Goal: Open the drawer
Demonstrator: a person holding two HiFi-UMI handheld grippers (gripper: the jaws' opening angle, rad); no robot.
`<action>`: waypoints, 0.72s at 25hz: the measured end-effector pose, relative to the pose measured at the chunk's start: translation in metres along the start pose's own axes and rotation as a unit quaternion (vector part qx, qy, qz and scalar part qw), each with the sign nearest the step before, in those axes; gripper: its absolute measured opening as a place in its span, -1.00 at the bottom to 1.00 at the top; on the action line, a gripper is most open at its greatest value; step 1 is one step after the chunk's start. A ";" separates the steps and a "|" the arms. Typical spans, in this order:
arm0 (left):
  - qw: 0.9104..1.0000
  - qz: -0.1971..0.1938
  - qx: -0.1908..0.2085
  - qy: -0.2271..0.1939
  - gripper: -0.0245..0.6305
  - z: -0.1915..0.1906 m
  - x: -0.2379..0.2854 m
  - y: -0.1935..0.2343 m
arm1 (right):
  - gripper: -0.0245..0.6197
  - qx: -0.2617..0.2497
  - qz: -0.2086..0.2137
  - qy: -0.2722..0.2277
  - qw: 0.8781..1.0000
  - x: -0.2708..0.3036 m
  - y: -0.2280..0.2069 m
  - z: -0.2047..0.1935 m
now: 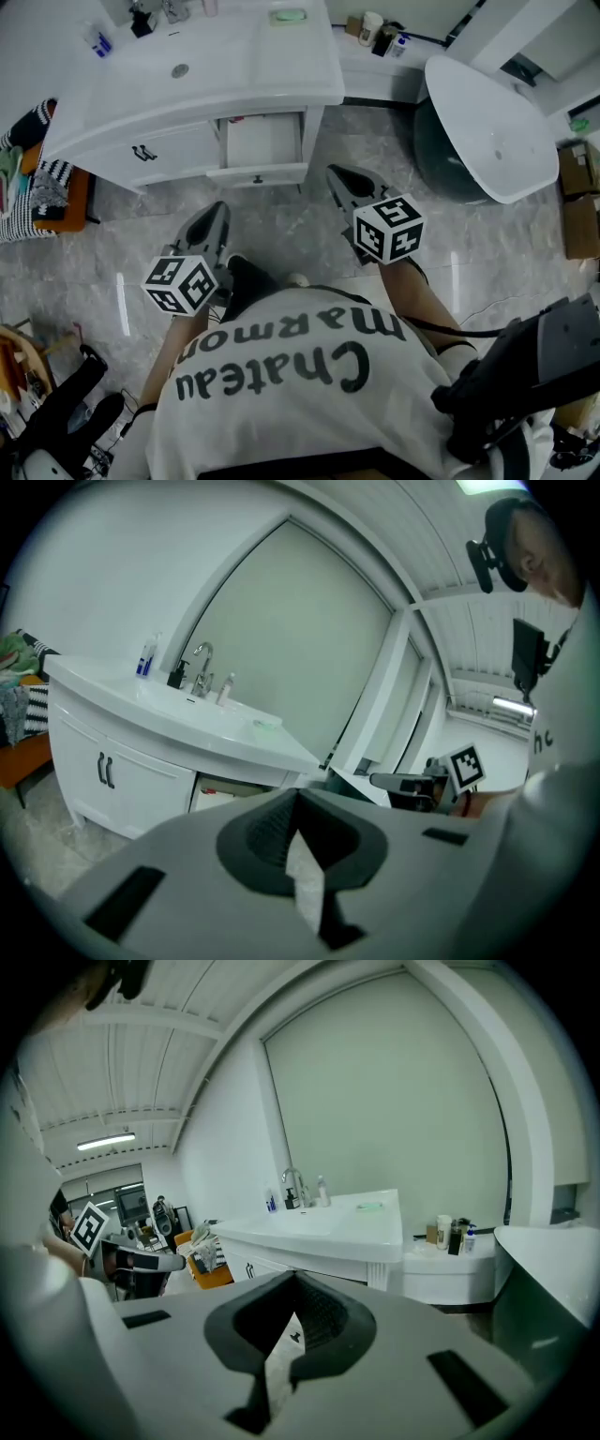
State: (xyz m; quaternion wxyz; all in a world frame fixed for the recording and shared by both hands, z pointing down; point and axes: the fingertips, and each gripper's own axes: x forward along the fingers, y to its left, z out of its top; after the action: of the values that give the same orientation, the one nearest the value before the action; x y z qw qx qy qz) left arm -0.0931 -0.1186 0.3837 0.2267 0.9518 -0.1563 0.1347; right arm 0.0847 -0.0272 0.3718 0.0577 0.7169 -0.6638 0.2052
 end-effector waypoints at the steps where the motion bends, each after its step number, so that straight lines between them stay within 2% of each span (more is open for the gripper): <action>1: 1.000 0.005 -0.001 -0.001 -0.91 0.000 -0.001 0.000 | -0.89 -0.001 0.002 -0.002 1.000 0.000 0.000 0.001; 9: 1.000 0.024 0.000 -0.010 -0.91 -0.001 -0.010 0.004 | -0.89 0.001 0.001 -0.016 1.000 -0.003 -0.003 0.003; 18: 1.000 0.029 -0.002 -0.011 -0.91 -0.003 -0.016 0.006 | -0.89 -0.007 -0.004 -0.023 1.000 -0.006 -0.001 0.007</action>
State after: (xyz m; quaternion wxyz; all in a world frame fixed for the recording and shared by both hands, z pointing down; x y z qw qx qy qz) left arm -0.1106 -0.1189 0.3830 0.2233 0.9479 -0.1861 0.1307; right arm 0.0865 -0.0237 0.3636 0.0484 0.7236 -0.6636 0.1838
